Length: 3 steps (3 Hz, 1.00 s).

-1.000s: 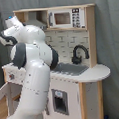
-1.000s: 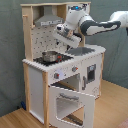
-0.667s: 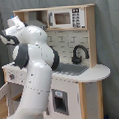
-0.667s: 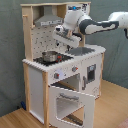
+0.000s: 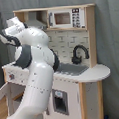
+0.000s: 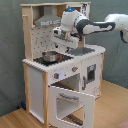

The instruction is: Play with the kitchen

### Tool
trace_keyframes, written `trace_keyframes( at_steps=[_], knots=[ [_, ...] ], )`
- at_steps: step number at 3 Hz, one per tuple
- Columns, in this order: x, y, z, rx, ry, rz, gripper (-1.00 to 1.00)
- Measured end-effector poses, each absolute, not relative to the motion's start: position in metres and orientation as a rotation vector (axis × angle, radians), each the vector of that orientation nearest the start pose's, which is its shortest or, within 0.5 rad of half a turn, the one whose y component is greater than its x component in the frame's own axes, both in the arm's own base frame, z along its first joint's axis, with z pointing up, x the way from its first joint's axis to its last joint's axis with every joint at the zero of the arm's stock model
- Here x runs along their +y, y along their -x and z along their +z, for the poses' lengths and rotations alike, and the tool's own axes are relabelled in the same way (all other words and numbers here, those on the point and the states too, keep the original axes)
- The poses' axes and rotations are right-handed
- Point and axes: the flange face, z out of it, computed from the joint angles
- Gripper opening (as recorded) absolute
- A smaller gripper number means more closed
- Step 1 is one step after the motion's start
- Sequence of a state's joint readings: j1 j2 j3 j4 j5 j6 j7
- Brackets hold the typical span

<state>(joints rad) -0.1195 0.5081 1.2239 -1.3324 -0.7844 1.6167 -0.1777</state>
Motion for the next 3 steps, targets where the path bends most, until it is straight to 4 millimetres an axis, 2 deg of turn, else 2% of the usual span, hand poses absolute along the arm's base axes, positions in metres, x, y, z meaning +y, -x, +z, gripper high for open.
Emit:
trace_keyframes(
  at_steps=[1, 3],
  knots=[
    [0.44, -0.493, 0.582, -1.959, 2.755, -0.312, 1.0],
    [0.443, -0.514, 0.569, -2.019, 2.739, -0.218, 1.0]
  ],
)
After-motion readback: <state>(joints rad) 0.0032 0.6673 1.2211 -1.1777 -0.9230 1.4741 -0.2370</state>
